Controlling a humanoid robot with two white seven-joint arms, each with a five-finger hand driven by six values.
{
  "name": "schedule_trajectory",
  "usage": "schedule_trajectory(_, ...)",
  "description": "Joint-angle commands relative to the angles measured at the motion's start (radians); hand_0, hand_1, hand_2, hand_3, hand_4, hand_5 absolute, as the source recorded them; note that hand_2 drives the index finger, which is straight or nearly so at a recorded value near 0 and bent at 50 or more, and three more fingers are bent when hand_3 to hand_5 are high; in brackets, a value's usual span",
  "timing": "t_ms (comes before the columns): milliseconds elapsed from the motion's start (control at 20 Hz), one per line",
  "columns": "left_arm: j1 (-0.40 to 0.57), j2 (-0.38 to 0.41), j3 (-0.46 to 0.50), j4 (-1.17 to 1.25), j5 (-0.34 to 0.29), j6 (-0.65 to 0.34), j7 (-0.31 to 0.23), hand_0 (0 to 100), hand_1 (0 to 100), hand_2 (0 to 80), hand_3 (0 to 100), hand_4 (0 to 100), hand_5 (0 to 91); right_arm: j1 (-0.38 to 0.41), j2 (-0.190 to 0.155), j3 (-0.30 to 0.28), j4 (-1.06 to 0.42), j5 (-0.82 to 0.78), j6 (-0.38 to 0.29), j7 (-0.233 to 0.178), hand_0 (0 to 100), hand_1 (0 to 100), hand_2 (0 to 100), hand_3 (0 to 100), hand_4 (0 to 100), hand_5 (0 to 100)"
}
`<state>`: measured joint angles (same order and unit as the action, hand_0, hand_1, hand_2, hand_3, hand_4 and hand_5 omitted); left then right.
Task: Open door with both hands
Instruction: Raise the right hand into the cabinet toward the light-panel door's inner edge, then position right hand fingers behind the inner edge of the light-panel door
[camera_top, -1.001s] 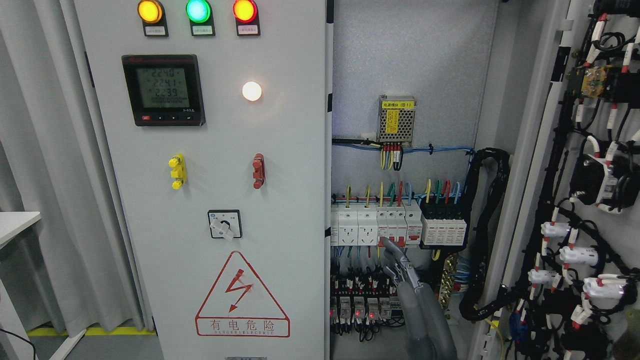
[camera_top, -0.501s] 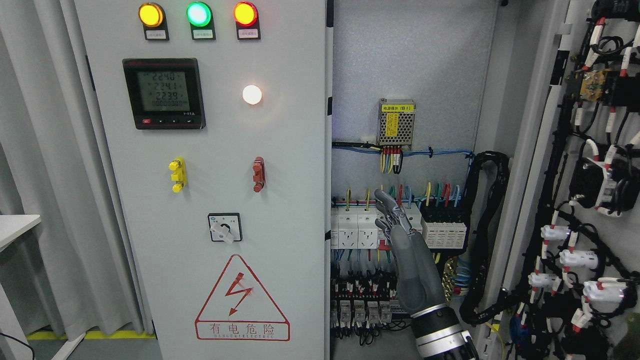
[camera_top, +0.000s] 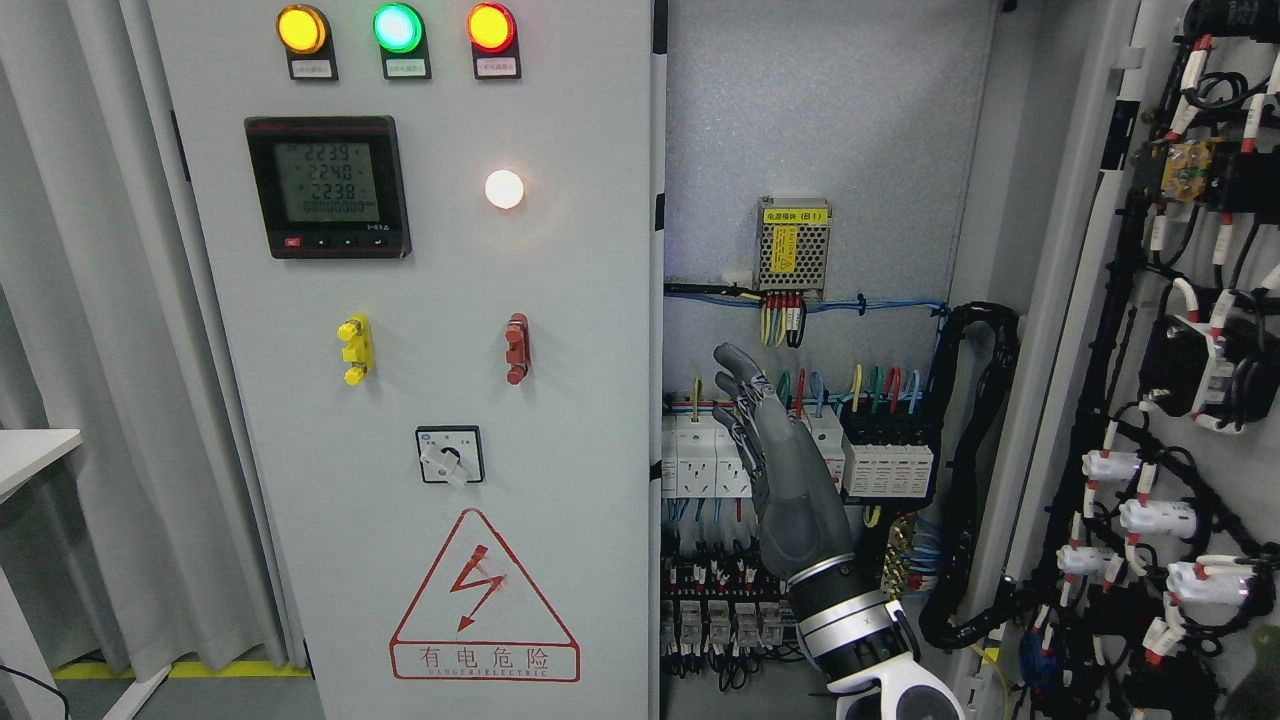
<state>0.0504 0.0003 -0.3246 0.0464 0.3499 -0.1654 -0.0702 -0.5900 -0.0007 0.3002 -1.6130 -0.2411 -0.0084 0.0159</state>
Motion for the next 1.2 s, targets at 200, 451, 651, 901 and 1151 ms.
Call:
schedule_trajectory(200, 0.000, 0.012, 0.002, 0.001, 0.001, 0.000, -0.003, 29, 0, 2.8, 3, 3, 0.0, -0.126, 0.001, 0.051, 0.194, -0.099, 0.014, 0.002, 22, 0, 0, 0, 0, 0)
schedule_trajectory(451, 0.000, 0.012, 0.002, 0.001, 0.001, 0.000, -0.003, 29, 0, 2.8, 3, 3, 0.0, -0.169, 0.001, 0.050, 0.263, -0.107, 0.044, 0.010, 22, 0, 0, 0, 0, 0)
schedule_trajectory(651, 0.000, 0.012, 0.002, 0.001, 0.001, 0.000, -0.003, 29, 0, 2.8, 3, 3, 0.0, -0.205, 0.001, 0.050, 0.289, -0.176, 0.047, 0.013, 22, 0, 0, 0, 0, 0)
schedule_trajectory(901, 0.000, 0.012, 0.002, 0.001, 0.001, 0.000, -0.003, 29, 0, 2.8, 3, 3, 0.0, -0.228, 0.001, 0.048, 0.295, -0.182, 0.045, 0.082, 22, 0, 0, 0, 0, 0)
schedule_trajectory(1151, 0.000, 0.012, 0.002, 0.001, 0.000, 0.000, -0.003, 29, 0, 2.8, 3, 3, 0.0, -0.228, 0.001, 0.040, 0.295, -0.188, 0.045, 0.091, 22, 0, 0, 0, 0, 0)
